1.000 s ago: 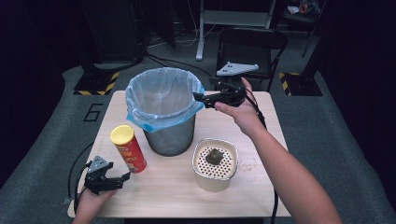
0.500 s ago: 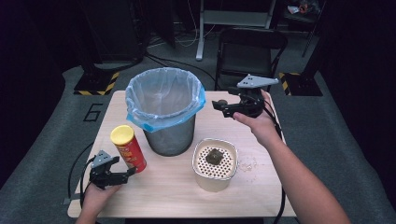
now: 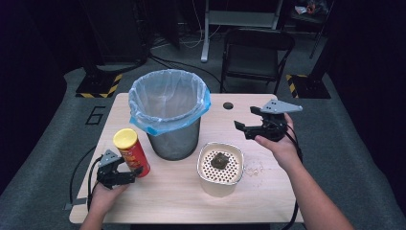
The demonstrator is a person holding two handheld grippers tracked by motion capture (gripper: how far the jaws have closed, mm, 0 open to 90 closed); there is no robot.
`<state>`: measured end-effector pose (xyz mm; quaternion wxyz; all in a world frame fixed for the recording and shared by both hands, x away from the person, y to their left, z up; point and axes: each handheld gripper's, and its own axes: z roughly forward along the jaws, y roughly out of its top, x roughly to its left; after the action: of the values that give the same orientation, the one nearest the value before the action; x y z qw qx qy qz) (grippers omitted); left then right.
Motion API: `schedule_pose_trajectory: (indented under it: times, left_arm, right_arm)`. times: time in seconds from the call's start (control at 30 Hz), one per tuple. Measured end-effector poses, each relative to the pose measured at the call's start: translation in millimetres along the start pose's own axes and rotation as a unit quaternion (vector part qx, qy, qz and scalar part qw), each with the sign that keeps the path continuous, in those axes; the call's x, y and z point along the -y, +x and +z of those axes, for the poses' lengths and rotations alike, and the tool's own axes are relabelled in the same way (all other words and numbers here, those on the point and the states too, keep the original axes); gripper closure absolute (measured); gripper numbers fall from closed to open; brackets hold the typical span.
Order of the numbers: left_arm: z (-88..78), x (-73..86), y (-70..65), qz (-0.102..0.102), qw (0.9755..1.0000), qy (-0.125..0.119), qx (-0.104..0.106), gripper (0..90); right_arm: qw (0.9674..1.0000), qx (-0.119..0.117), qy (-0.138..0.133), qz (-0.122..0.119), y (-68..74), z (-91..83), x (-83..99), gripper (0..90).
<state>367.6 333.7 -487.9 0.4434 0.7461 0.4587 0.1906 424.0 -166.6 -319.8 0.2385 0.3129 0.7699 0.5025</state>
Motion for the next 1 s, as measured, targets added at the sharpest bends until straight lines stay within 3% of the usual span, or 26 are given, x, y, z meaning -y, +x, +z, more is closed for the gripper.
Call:
schedule_pose_trajectory:
  times: [0.2, 0.5, 0.6, 0.7, 0.9, 1.0]
  left_arm:
    - [4.4, -0.8, 1.3, -0.003, 1.0, -0.007, 0.005, 13.7]
    - [10.4, -1.7, -3.0, 0.018, 0.9998, -0.008, -0.002, 15.8]
    - [8.7, -1.3, -4.3, 0.023, 0.9997, -0.005, -0.01, 23.2]
    - [7.6, -1.5, -3.2, 0.029, 0.9995, -0.002, -0.01, 23.6]
    - [5.0, -1.0, -2.5, 0.012, 0.9997, -0.01, -0.017, 23.9]
    - [1.7, -2.4, -1.8, 0.013, 0.9997, -0.011, -0.018, 24.0]
  right_arm:
    - [0.9997, 0.01, 0.001, 0.023, -7.4, -8.2, 20.8, 19.9]
    - [0.9984, 0.026, 0.025, 0.043, -14.4, -9.1, 55.6, 20.0]
    - [0.998, 0.03, 0.029, 0.048, -16.4, -9.6, 66.1, 20.0]
    - [0.9975, 0.034, 0.032, 0.053, -17.7, -10.4, 75.8, 20.6]
    - [0.9965, 0.04, 0.036, 0.063, -19.6, -11.1, 92.3, 21.0]
    - [0.9962, 0.043, 0.038, 0.065, -21.3, -10.7, 99.5, 21.2]
